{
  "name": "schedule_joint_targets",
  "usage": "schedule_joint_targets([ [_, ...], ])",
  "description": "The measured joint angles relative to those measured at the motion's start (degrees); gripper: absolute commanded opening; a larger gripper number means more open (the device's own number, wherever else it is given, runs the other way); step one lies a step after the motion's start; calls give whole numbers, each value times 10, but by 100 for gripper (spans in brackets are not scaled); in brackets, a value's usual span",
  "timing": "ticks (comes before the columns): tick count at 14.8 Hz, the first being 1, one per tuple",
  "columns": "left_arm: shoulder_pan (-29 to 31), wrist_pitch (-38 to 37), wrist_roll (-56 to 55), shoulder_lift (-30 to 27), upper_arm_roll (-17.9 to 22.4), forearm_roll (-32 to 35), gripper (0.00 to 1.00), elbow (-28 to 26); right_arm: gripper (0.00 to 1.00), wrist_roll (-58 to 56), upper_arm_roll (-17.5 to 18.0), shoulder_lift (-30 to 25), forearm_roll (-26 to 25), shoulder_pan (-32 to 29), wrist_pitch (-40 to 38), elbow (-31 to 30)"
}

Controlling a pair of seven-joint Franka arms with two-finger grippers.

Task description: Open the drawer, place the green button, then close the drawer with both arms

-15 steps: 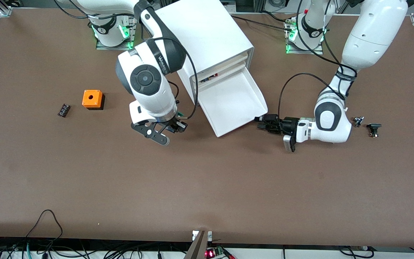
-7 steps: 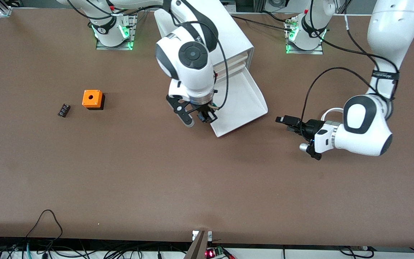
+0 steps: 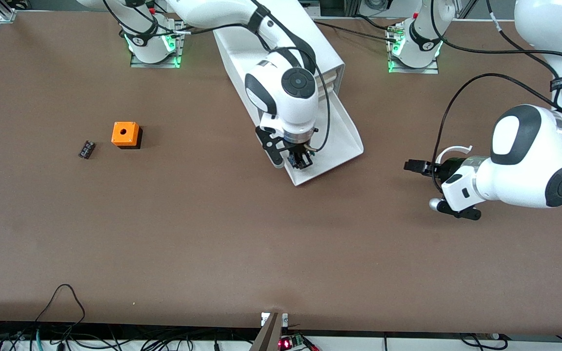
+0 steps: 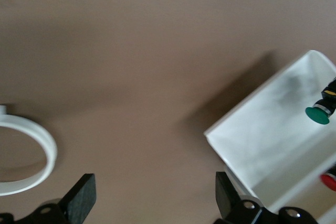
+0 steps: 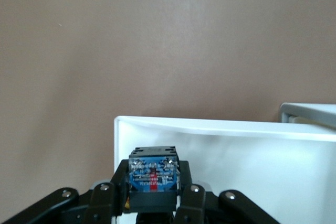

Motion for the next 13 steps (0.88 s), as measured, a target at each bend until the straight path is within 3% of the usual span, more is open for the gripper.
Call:
schedule_joint_targets([
  [4, -12, -1, -5, -17, -1, 108, 100, 26, 0, 32, -1, 28, -1, 6, 33, 15],
  [7, -13, 15, -5, -21, 0, 125, 100, 55, 2, 41, -1, 35, -1, 7, 43, 17],
  [10, -13, 20, -7, -21, 3, 126, 100, 68, 59, 43, -1, 41, -1, 8, 52, 17],
  [11, -13, 21, -16, -21, 3, 126, 100, 68, 88, 44, -1, 42, -1, 8, 54, 18],
  [12, -13, 22, -34, -21, 4, 126, 100, 68, 100, 44, -1, 42, -1, 8, 54, 18],
  [13, -13, 22, -60, -21, 4, 126, 100, 68, 100, 44, -2, 42, -1, 8, 55, 19],
])
